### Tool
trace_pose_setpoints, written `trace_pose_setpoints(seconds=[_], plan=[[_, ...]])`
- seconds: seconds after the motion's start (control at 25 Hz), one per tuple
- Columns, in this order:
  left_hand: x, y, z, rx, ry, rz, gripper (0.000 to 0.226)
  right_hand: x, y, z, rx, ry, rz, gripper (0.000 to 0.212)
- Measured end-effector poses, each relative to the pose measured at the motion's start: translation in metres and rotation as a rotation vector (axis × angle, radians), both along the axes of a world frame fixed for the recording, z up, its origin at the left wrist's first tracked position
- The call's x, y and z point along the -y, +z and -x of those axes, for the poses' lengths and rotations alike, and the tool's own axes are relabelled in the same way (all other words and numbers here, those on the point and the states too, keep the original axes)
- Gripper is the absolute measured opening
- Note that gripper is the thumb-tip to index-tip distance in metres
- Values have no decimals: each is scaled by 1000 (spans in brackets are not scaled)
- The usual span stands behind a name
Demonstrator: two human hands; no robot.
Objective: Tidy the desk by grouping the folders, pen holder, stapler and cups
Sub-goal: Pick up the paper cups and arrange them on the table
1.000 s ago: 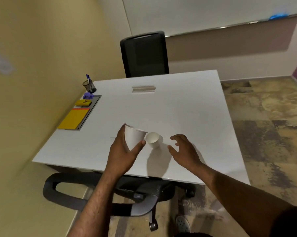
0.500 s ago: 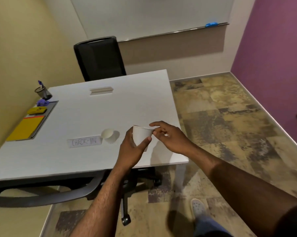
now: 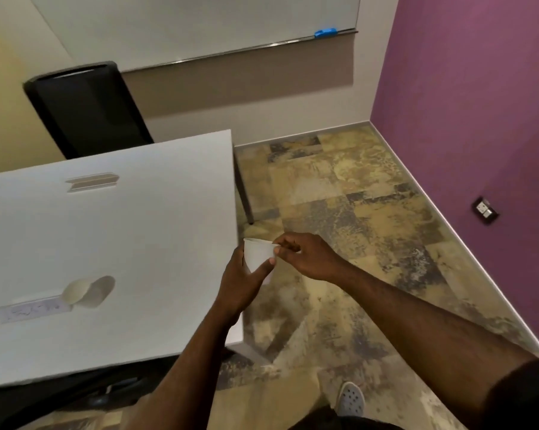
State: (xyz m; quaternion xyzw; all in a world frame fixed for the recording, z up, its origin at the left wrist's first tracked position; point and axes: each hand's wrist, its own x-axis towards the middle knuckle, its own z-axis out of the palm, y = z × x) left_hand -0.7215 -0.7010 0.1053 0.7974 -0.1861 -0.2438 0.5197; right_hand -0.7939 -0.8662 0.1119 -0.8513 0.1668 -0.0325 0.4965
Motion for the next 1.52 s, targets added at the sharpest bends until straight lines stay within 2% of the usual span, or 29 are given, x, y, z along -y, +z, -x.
trace_pose_setpoints(seconds=[0.2, 0.4, 0.68, 0.84, 1.04, 1.16, 1.32, 1.44, 1.52], plan=[[93, -18, -4, 19, -19, -21, 55, 95, -13, -5, -65, 16, 46, 15], [147, -32, -48, 15, 13, -78, 69, 155, -17, -51, -100, 51, 99, 19], [208, -47, -172, -27, 173, -36, 69, 217, -27, -195, -59, 104, 153, 20], [233, -37, -258, -44, 287, -57, 60, 243, -20, -291, -88, 167, 137, 19], [216, -34, -337, -74, 604, -164, 50, 246, -16, -403, -53, 306, 139, 20], [186, -46, -363, -101, 724, -309, 51, 233, -27, -465, -47, 411, 143, 22], [147, -63, -389, -168, 920, -385, 49, 201, -47, -545, -94, 560, 169, 24], [123, -80, -418, -257, 981, -523, 59, 170, -60, -608, -104, 671, 181, 25], [113, -88, -432, -373, 941, -628, 68, 150, -64, -645, -99, 763, 230, 26]])
